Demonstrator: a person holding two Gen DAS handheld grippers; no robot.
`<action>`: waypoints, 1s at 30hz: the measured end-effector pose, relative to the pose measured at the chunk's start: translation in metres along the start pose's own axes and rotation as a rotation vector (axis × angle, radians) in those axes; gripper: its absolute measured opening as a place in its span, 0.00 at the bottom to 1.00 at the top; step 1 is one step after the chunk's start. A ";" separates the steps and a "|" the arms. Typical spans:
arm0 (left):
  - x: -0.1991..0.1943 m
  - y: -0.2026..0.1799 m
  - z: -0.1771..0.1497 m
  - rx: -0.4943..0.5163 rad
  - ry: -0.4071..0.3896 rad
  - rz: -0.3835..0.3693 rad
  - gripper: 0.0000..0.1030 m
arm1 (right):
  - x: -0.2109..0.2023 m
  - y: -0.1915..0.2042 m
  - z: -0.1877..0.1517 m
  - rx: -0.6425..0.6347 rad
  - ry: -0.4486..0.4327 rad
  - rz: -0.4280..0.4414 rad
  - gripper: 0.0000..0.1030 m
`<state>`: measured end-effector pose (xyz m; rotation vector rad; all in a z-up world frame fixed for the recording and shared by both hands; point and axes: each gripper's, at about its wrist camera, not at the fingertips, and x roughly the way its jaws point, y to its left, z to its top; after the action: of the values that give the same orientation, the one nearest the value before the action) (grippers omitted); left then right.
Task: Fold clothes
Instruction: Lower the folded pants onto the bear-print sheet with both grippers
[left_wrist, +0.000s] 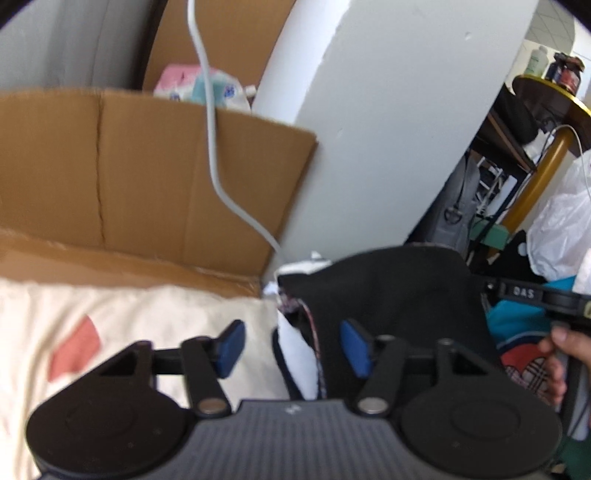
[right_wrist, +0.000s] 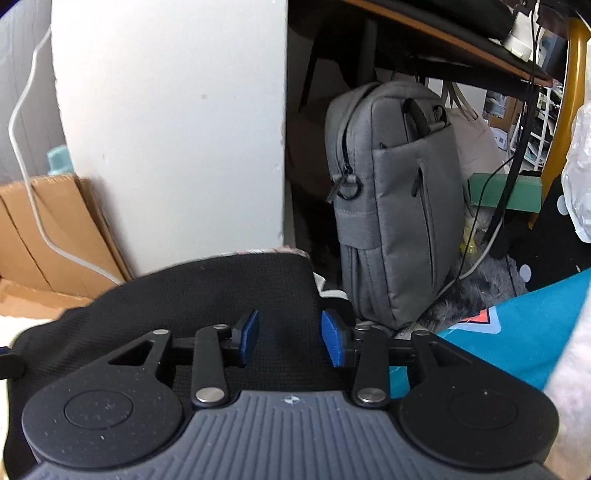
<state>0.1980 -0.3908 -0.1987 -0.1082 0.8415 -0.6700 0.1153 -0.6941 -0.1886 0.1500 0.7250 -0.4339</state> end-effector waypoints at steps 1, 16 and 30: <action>-0.001 0.002 0.002 0.006 -0.016 0.015 0.21 | -0.002 0.002 0.000 -0.003 -0.006 0.011 0.41; 0.039 -0.007 -0.014 0.100 -0.042 -0.104 0.05 | 0.005 0.022 -0.040 -0.072 0.018 0.178 0.41; 0.072 0.001 -0.015 0.021 0.044 -0.097 0.12 | 0.009 0.024 -0.053 -0.073 0.005 0.162 0.44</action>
<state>0.2219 -0.4302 -0.2557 -0.1166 0.8752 -0.7738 0.0990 -0.6607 -0.2341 0.1398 0.7271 -0.2520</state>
